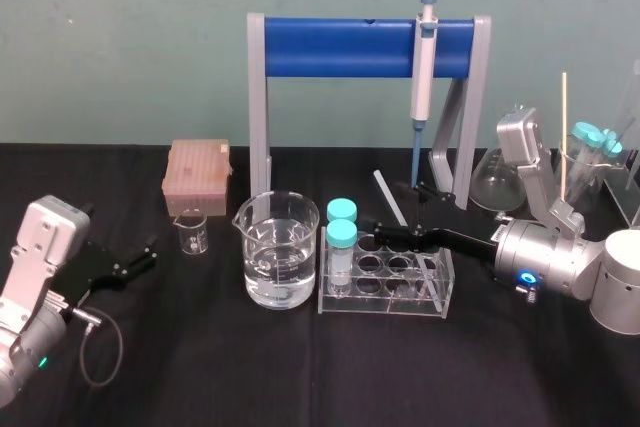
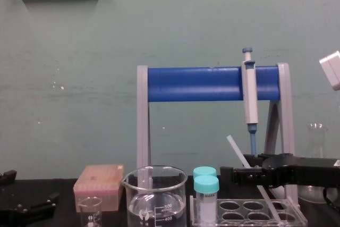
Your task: Pick up the stirring rod with one hand, then place it down.
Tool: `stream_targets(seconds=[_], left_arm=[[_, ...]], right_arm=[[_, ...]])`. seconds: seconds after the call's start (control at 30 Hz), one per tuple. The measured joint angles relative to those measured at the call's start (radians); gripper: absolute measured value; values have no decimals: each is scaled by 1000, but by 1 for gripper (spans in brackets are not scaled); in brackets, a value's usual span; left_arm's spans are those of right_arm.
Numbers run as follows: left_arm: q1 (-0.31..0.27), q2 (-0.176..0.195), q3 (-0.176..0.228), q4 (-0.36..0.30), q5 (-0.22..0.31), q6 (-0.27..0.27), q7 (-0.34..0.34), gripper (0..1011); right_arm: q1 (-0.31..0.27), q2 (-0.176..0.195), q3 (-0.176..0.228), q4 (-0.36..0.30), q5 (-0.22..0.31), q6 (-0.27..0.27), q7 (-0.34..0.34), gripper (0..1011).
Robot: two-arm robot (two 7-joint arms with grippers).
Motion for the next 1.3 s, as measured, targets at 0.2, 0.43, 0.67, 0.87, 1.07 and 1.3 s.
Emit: stream_targets(seconds=[0.2, 0.43, 0.67, 0.87, 1.07, 1.3], left_arm=[[0, 0, 0, 0, 0, 0, 0, 1000], [0, 0, 0, 0, 0, 0, 0, 1000], [0, 0, 0, 0, 0, 0, 0, 1000], [0, 0, 0, 0, 0, 0, 0, 1000], [0, 0, 0, 0, 0, 0, 0, 1000], [0, 0, 0, 0, 0, 0, 0, 1000]], right_arm=[[0, 0, 0, 1, -1, -3, 0, 1000], [1, 0, 0, 1, 0, 0, 0, 1000], [0, 1, -1, 0, 0, 2, 0, 870], [0, 1, -1, 0, 1, 3, 1, 692], [0, 1, -1, 0, 1, 3, 1, 536], [0, 1, -1, 0, 1, 4, 1, 301]])
